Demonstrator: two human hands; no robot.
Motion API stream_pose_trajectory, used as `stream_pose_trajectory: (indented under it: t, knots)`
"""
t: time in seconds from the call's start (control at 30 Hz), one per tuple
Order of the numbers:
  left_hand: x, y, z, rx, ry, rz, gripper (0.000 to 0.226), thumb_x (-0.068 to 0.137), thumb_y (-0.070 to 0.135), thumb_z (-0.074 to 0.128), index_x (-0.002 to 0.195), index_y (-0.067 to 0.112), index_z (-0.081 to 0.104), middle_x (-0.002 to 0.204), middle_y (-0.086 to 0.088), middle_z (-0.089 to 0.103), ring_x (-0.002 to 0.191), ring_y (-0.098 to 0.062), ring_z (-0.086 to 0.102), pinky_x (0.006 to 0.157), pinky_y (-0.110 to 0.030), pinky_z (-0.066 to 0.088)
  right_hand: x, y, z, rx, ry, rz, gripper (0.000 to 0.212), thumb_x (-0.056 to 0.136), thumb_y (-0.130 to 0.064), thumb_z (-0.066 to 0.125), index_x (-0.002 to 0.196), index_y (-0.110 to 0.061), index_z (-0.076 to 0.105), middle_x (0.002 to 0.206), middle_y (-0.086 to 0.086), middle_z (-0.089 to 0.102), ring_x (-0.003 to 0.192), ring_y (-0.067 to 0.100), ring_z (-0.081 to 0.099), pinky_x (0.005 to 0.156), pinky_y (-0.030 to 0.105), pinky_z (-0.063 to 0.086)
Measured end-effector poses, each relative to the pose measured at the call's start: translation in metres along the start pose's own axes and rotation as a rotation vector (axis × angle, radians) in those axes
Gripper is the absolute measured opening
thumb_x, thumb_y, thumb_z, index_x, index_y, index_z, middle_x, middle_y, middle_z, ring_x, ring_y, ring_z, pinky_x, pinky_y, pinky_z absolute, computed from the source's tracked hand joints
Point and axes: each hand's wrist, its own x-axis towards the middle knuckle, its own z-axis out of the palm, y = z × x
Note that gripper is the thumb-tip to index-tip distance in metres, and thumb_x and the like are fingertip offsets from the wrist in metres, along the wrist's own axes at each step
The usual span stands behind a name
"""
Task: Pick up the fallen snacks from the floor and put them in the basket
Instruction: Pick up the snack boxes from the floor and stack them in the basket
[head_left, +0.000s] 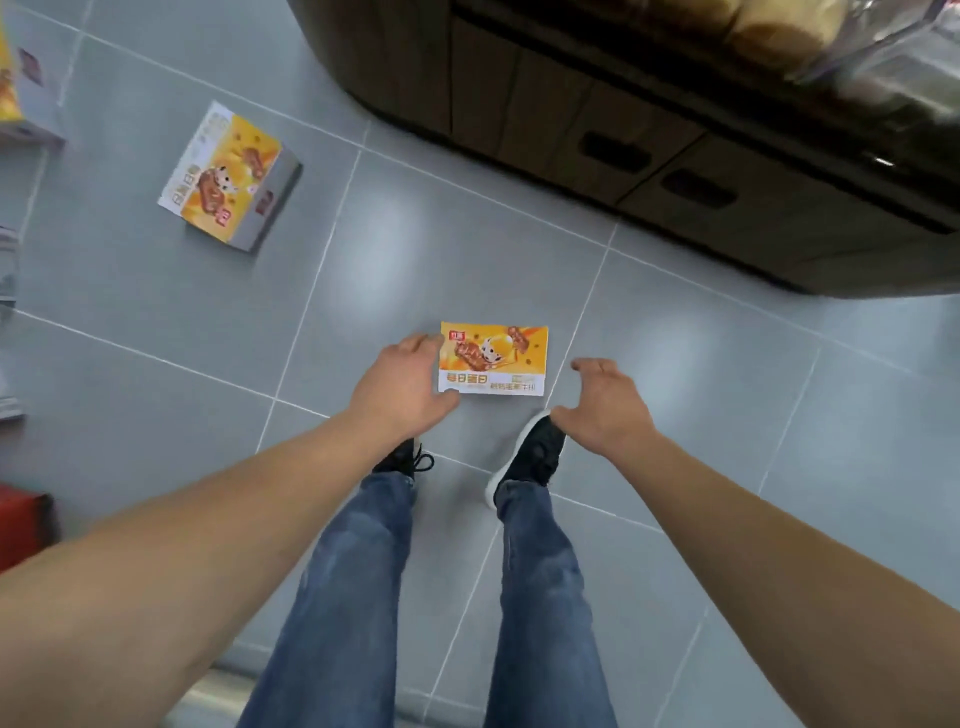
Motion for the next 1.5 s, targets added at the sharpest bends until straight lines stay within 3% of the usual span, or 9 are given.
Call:
stream_pose_trajectory:
  t: [0.4,0.6,0.7,0.77,0.87,1.03,1.17,1.4,1.5]
  knots:
    - [0.199,-0.084,0.165,-0.030,0.007,-0.131,0.069,0.084,0.029,0.069,0.143,0.008,0.042,0.142,-0.016,0.048,0.126,-0.037,0.049,0.101,-0.039,0.041,0.248,0.061,0.133,-0.156,-0.109,-0.087,0.077,0.087,-0.032,0.065,0.152,-0.017,0.026,0.149,0.005,0.034,0.132,0.030,0.039,0.101,0.042,0.044]
    - [0.271,-0.122,0.223,-0.233,0.083,-0.305,0.083,0.086,0.032,0.070,0.153,0.011,0.024,0.150,-0.015,0.039,0.135,-0.034,0.042,0.105,-0.040,0.037,0.325,0.070,0.186,0.021,0.066,-0.015,0.103,0.085,-0.036,0.070,0.157,-0.025,-0.002,0.160,0.000,0.014,0.131,0.033,0.043,0.098,0.043,0.046]
    - [0.290,-0.128,0.239,-0.439,0.050,-0.456,0.085,0.087,0.035,0.069,0.154,0.017,0.020,0.145,-0.009,0.049,0.130,-0.032,0.049,0.105,-0.041,0.039,0.347,0.072,0.198,0.278,0.087,0.103,0.110,0.081,-0.037,0.074,0.157,-0.027,-0.005,0.159,0.005,0.027,0.129,0.033,0.051,0.097,0.041,0.047]
    - [0.297,-0.131,0.244,-0.542,0.031,-0.487,0.074,0.086,0.036,0.069,0.148,0.023,0.030,0.133,-0.003,0.059,0.120,-0.029,0.058,0.103,-0.042,0.044,0.355,0.069,0.202,0.416,0.068,0.202,0.110,0.081,-0.038,0.075,0.158,-0.025,-0.003,0.150,0.010,0.044,0.130,0.033,0.052,0.101,0.040,0.045]
    - [0.292,-0.130,0.242,-0.594,0.079,-0.474,0.066,0.083,0.032,0.072,0.141,0.026,0.039,0.126,0.000,0.064,0.114,-0.025,0.061,0.100,-0.041,0.047,0.349,0.063,0.198,0.484,0.108,0.235,0.106,0.081,-0.036,0.077,0.158,-0.023,0.005,0.147,0.010,0.049,0.131,0.032,0.051,0.102,0.037,0.045]
    - [0.260,-0.118,0.212,-0.613,0.197,-0.384,0.104,0.077,0.015,0.080,0.155,0.019,0.012,0.120,0.005,0.058,0.111,-0.015,0.055,0.096,-0.027,0.042,0.299,0.055,0.180,0.551,0.234,0.069,0.107,0.080,-0.028,0.081,0.157,-0.028,0.008,0.148,0.002,0.037,0.126,0.022,0.052,0.089,0.027,0.043]
    - [0.239,-0.117,0.182,-0.562,0.234,-0.297,0.115,0.071,0.016,0.085,0.156,0.023,0.008,0.109,0.004,0.055,0.097,-0.013,0.055,0.085,-0.020,0.037,0.272,0.049,0.170,0.572,0.256,0.025,0.106,0.077,-0.035,0.083,0.155,-0.034,0.011,0.146,0.000,0.035,0.127,0.024,0.049,0.097,0.033,0.043]
    - [0.232,-0.133,0.206,-0.449,0.114,-0.303,0.110,0.075,0.009,0.074,0.156,0.034,0.002,0.115,0.005,0.055,0.099,-0.019,0.055,0.080,-0.024,0.040,0.275,0.059,0.190,0.344,0.189,-0.014,0.095,0.085,-0.011,0.069,0.156,-0.033,0.010,0.137,0.005,0.035,0.103,0.035,0.059,0.081,0.035,0.048]
    - [0.234,-0.140,0.222,-0.395,0.139,-0.280,0.115,0.073,0.012,0.077,0.156,0.031,0.000,0.138,-0.001,0.046,0.112,-0.024,0.054,0.085,-0.027,0.041,0.282,0.062,0.198,0.163,0.179,-0.066,0.103,0.080,-0.015,0.075,0.155,-0.030,0.006,0.137,0.006,0.032,0.110,0.034,0.054,0.087,0.040,0.050]
